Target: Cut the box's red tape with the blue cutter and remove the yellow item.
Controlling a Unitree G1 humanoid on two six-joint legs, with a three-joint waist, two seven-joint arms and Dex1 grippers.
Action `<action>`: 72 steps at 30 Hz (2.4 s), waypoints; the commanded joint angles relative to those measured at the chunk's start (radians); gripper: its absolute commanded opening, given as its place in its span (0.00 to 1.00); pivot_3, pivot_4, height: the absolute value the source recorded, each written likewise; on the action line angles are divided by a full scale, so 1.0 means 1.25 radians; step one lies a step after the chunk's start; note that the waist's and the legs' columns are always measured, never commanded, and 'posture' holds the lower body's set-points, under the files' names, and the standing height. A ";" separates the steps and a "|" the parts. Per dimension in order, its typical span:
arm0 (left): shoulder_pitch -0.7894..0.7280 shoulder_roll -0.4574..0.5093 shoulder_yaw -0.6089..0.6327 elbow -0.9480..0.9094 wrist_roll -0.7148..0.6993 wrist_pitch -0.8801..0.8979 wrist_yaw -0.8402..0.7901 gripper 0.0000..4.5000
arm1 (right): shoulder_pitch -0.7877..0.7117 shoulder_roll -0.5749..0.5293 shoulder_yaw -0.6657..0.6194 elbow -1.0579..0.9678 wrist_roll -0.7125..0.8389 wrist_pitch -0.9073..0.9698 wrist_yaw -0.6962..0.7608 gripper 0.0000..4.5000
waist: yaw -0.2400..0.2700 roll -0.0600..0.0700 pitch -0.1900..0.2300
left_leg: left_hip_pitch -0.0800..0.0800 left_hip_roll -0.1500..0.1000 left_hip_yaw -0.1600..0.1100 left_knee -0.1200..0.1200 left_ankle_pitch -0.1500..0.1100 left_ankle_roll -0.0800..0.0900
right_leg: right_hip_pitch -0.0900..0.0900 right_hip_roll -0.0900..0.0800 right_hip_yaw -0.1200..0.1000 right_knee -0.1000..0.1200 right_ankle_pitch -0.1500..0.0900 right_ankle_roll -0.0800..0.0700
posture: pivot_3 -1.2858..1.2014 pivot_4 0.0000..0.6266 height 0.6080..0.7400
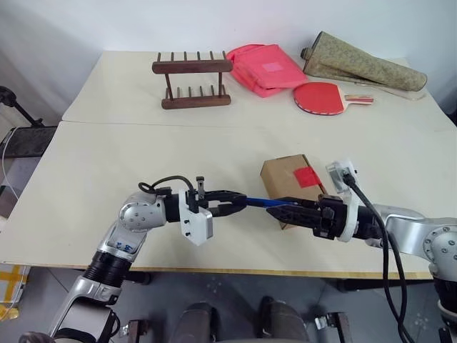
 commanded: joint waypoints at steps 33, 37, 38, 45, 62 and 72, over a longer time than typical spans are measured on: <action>0.194 0.073 0.089 -0.178 -0.187 0.321 0.003 0.10 | 0.026 0.064 -0.122 0.036 -0.758 -0.631 0.231 0.64 | -0.012 0.000 0.000 | 0.002 0.000 0.002 0.000 0.000 -0.001 | 0.000 0.001 0.002 0.001 0.000 0.001 | 0.52 0.24 1.00; 0.185 0.044 0.098 -0.197 -0.190 0.375 0.034 0.10 | -0.020 0.167 -0.057 0.062 -0.869 -0.725 0.159 0.31 | -0.021 0.000 0.000 | 0.002 0.000 0.002 -0.001 0.001 -0.001 | 0.000 0.001 0.002 0.002 0.000 0.001 | 0.52 0.24 1.00; 0.184 0.036 0.101 -0.202 -0.190 0.389 0.043 0.10 | -0.031 0.191 -0.043 0.072 -0.899 -0.747 0.139 0.25 | -0.022 0.001 0.000 | 0.002 0.000 0.002 -0.001 0.001 -0.001 | 0.000 0.001 0.002 0.002 0.000 0.001 | 0.52 0.24 1.00; 0.187 0.000 0.098 -0.237 -0.179 0.450 0.085 0.10 | -0.056 0.244 -0.025 0.070 -0.875 -0.686 0.126 0.01 | -0.019 0.001 0.001 | 0.003 0.000 0.002 -0.002 0.001 -0.002 | 0.000 0.001 0.002 0.004 0.000 0.001 | 0.52 0.24 1.00; 0.020 0.013 0.076 -0.013 -0.070 0.195 0.031 0.10 | -0.104 0.127 -0.057 0.002 -0.567 -0.340 0.288 0.99 | -0.020 0.002 0.001 | 0.003 0.000 0.002 -0.002 0.001 -0.001 | 0.000 0.001 0.002 0.004 0.000 0.001 | 0.52 0.24 1.00; -0.042 0.001 0.037 0.074 -0.014 0.025 0.040 0.10 | -0.184 0.029 -0.015 0.074 -0.391 0.002 0.259 0.99 | -0.020 0.002 0.001 | 0.003 0.000 0.001 -0.001 0.001 -0.001 | -0.001 0.000 0.001 0.005 0.000 0.001 | 0.52 0.24 1.00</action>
